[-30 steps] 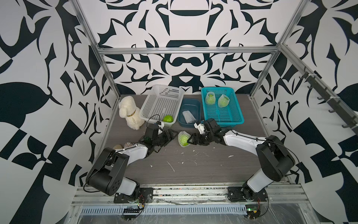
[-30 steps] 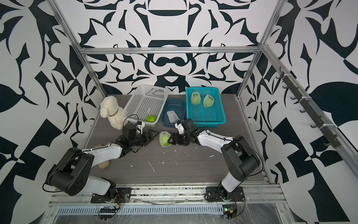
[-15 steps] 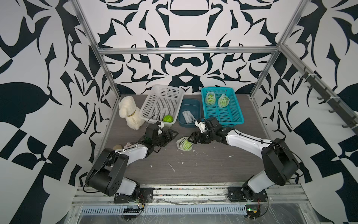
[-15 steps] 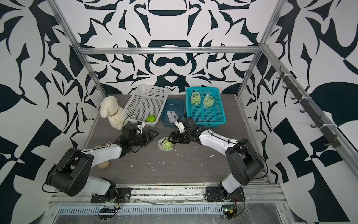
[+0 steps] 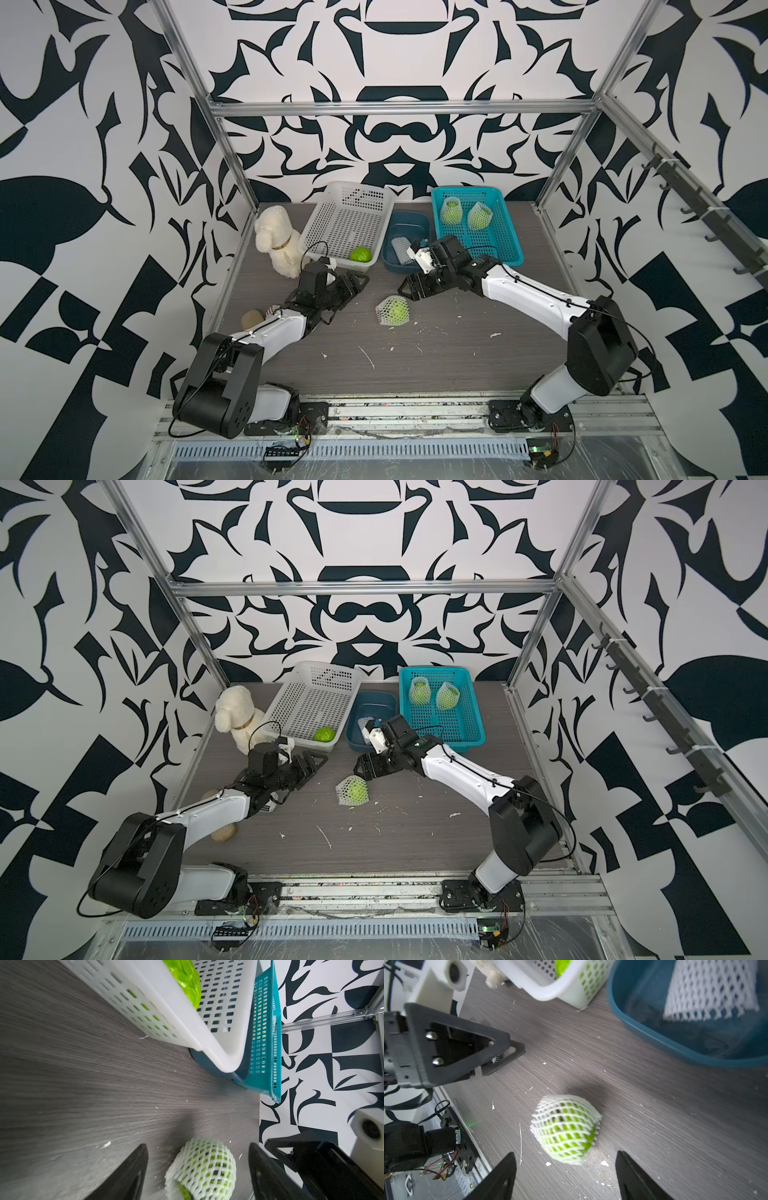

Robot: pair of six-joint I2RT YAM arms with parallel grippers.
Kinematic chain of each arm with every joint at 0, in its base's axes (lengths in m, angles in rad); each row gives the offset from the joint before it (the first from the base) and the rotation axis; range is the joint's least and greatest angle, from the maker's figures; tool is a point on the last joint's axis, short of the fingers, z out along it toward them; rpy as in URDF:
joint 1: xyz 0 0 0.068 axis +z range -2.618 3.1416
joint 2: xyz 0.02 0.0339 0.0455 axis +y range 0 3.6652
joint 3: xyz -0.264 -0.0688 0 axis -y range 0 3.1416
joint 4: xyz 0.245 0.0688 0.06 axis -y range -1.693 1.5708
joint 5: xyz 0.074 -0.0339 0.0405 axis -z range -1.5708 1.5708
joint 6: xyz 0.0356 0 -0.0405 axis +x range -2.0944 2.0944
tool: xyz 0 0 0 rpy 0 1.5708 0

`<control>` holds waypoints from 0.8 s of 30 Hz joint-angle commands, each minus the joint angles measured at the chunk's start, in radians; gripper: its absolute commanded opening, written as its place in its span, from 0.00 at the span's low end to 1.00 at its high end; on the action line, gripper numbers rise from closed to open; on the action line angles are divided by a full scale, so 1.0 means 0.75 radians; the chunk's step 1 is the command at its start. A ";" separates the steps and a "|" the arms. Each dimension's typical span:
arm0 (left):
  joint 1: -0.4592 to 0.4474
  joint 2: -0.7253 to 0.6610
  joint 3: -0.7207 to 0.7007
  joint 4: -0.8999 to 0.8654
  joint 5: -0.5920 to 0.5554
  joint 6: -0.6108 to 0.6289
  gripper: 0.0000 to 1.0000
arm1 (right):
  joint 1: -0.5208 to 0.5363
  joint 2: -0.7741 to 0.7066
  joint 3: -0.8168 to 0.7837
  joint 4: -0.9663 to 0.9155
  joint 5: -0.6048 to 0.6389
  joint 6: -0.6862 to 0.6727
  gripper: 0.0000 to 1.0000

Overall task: Sleeve custard apples in foam nets
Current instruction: Pick up the custard apple from the center of the board.

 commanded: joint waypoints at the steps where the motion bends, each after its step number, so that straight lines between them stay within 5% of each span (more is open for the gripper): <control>1: 0.014 -0.041 -0.004 -0.077 -0.028 0.052 0.78 | 0.080 -0.019 0.042 -0.078 0.124 -0.173 0.79; 6: 0.041 -0.043 -0.007 -0.087 -0.003 0.057 0.78 | 0.138 -0.016 0.067 -0.074 0.134 -0.434 0.81; 15: 0.086 -0.070 -0.016 -0.120 0.013 0.063 0.79 | 0.209 0.184 0.255 -0.196 0.177 -0.931 0.98; 24: 0.137 -0.145 -0.039 -0.147 0.035 0.079 0.79 | 0.209 0.355 0.347 -0.247 0.135 -1.098 0.99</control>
